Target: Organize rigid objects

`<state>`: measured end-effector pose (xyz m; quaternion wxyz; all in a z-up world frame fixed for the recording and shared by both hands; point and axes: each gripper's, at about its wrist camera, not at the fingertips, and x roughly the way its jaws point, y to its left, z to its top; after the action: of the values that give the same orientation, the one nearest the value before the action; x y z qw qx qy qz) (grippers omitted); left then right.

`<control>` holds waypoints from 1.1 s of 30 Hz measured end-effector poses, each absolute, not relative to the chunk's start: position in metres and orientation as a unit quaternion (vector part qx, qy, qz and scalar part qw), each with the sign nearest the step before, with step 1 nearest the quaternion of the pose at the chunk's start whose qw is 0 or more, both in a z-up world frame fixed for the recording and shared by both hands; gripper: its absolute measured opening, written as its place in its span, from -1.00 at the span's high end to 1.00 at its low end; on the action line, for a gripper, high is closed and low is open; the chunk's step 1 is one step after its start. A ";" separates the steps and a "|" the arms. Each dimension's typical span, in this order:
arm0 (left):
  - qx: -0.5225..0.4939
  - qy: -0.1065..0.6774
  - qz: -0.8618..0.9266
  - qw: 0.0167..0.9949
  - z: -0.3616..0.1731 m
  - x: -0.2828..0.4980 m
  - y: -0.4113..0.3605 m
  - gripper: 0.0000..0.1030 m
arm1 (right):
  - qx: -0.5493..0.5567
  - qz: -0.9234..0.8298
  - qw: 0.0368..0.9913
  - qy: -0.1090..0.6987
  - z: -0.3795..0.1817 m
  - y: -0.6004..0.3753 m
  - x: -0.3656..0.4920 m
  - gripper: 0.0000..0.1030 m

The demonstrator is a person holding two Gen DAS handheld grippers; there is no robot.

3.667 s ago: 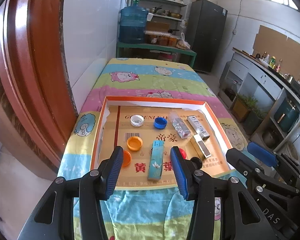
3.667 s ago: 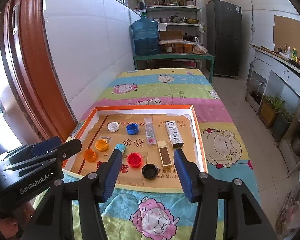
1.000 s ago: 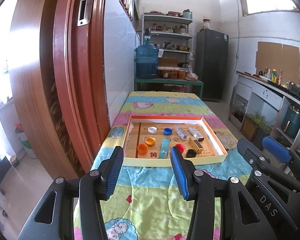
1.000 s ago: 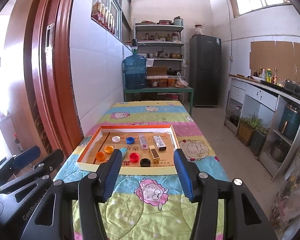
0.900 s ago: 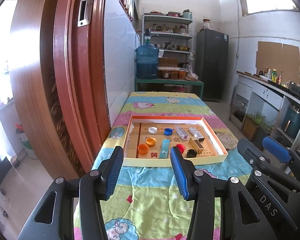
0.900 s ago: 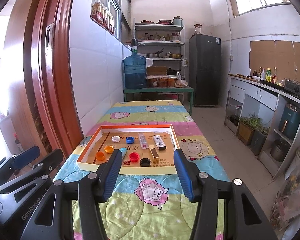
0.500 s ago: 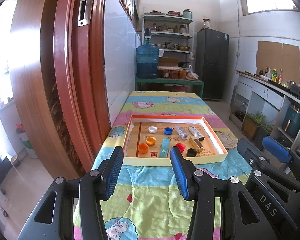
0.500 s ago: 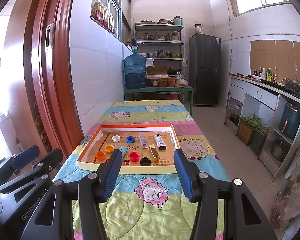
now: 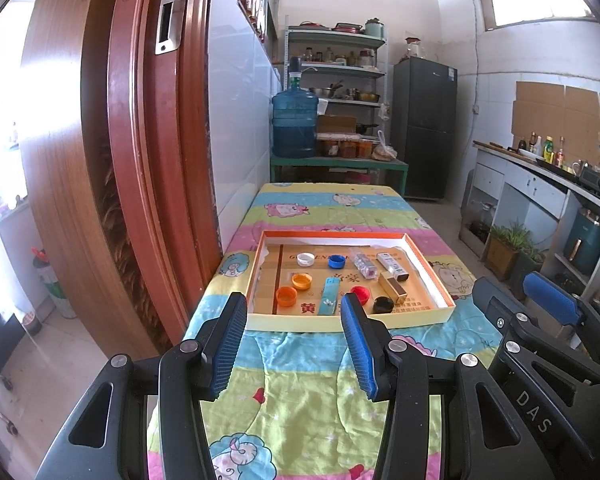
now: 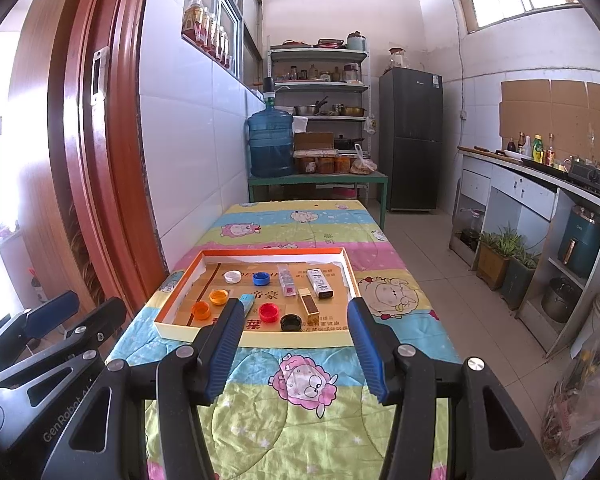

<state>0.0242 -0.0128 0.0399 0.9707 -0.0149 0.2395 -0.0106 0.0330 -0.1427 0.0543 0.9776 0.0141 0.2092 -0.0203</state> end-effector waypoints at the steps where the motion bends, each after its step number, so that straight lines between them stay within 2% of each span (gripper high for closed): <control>1: -0.015 0.239 -0.010 0.971 0.040 0.024 -0.013 0.02 | 0.014 -0.020 0.977 0.209 0.054 -0.143 0.033 -0.04; 33: -0.014 0.242 -0.009 0.970 0.039 0.022 -0.012 0.02 | 0.013 -0.016 0.977 0.213 0.051 -0.137 0.035 -0.04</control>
<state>0.0223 -0.0118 0.0387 0.9702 -0.0142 0.2418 -0.0095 0.0345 -0.1374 0.0512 0.9769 0.0129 0.2129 -0.0164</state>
